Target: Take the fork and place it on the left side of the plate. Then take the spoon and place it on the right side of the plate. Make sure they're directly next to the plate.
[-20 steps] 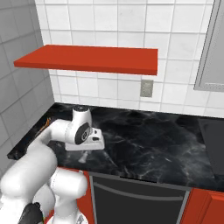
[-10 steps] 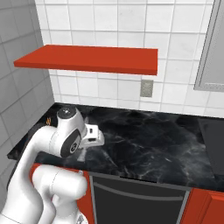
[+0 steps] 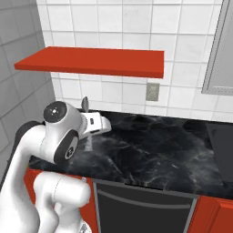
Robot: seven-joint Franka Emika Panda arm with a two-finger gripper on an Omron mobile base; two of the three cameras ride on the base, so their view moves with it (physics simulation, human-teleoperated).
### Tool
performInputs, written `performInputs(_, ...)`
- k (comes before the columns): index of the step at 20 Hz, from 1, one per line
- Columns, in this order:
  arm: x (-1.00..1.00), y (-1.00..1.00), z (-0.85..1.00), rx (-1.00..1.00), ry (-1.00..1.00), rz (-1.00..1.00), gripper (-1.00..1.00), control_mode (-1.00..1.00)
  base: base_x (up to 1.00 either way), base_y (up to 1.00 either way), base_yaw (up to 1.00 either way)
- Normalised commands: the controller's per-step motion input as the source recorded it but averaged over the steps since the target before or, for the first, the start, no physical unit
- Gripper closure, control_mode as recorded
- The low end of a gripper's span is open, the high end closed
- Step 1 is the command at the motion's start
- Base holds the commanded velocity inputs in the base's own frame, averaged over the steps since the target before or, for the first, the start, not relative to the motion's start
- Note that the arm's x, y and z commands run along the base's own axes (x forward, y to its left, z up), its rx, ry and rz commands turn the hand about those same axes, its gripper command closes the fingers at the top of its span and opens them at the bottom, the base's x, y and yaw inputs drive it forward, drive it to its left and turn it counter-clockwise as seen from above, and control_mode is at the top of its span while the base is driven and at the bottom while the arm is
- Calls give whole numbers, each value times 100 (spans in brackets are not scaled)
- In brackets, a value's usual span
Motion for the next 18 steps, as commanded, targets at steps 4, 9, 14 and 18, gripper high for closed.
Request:
performInputs(4,-49,-14,54,-6,-21,3,100,-100,0,0,0)
performInputs(9,-35,0,14,-2,-6,0,100,-100,0,0,0)
performInputs(14,0,0,0,0,0,0,100,-100,0,0,0)
performInputs(18,-36,0,0,0,0,-3,100,-100,0,0,0)
